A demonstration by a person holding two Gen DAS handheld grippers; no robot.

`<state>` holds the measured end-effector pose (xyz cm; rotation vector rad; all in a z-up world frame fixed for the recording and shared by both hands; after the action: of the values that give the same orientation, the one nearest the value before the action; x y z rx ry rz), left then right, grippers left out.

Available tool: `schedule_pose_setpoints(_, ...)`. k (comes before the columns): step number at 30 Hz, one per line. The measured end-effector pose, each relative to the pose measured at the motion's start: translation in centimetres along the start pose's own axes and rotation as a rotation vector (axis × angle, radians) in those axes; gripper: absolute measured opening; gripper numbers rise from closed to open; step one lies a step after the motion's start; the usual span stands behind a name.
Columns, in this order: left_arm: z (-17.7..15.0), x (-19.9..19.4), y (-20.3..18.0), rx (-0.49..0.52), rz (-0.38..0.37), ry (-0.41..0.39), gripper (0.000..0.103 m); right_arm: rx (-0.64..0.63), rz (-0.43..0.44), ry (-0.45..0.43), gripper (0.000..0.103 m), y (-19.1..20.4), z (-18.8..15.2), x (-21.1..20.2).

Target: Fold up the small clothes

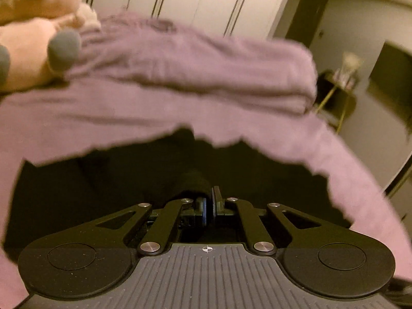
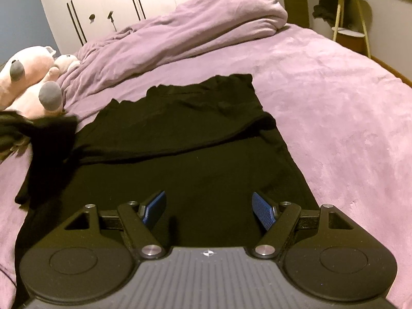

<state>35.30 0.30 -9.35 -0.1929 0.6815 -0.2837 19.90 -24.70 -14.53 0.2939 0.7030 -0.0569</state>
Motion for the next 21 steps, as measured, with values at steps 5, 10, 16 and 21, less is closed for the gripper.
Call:
schedule_pose_setpoints(5,-3.4,1.8,-0.6,0.005,0.006,0.098,0.017,-0.002,0.012,0.008,0.074,-0.6,-0.1,0.0)
schedule_pose_setpoints(10,-3.4,-1.2,1.0,-0.037,-0.059,0.068,0.047,0.027,0.035,0.011,0.074,-0.6,0.3,0.4)
schedule_pose_setpoints(16,-3.0,-6.1,5.7,-0.13,0.074,-0.025,0.054,-0.079,0.095,-0.021,0.072,3.6,1.9,1.3)
schedule_pose_setpoints(21,-3.7,-6.7,10.5,-0.209,0.254,-0.002,0.053,-0.372,0.189,-0.131,0.065,12.6,2.7,2.2)
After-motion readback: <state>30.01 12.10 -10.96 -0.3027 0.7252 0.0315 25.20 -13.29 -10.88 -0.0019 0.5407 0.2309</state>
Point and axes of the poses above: each gripper's, at about its wrist camera, not at the fingertips, and x roughly the way its jaws point, y to its left, z to its top, the point moved 6 cm from there along x, roughly the way its jaws point, and after that the axes turned 1 degree about -y, right-handed, at the moved point
